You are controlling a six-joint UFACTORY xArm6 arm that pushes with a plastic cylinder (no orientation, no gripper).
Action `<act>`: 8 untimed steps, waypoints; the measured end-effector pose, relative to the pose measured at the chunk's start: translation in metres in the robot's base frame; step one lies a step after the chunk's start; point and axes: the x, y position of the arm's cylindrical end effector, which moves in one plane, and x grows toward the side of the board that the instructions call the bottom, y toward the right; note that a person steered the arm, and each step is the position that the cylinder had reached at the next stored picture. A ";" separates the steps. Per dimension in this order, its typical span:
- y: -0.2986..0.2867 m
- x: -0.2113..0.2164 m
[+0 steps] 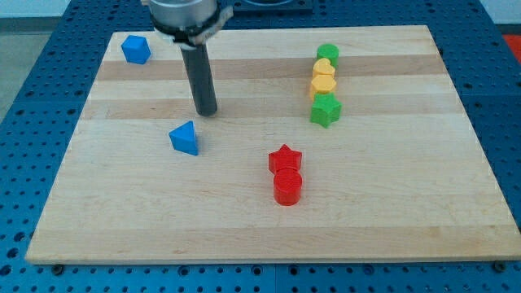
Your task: Slide the blue triangle closer to the blue cube
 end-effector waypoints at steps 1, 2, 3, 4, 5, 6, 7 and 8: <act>-0.002 -0.013; 0.039 0.051; 0.045 0.139; 0.024 0.154; -0.006 0.132; -0.007 0.113; -0.015 0.086; -0.022 0.040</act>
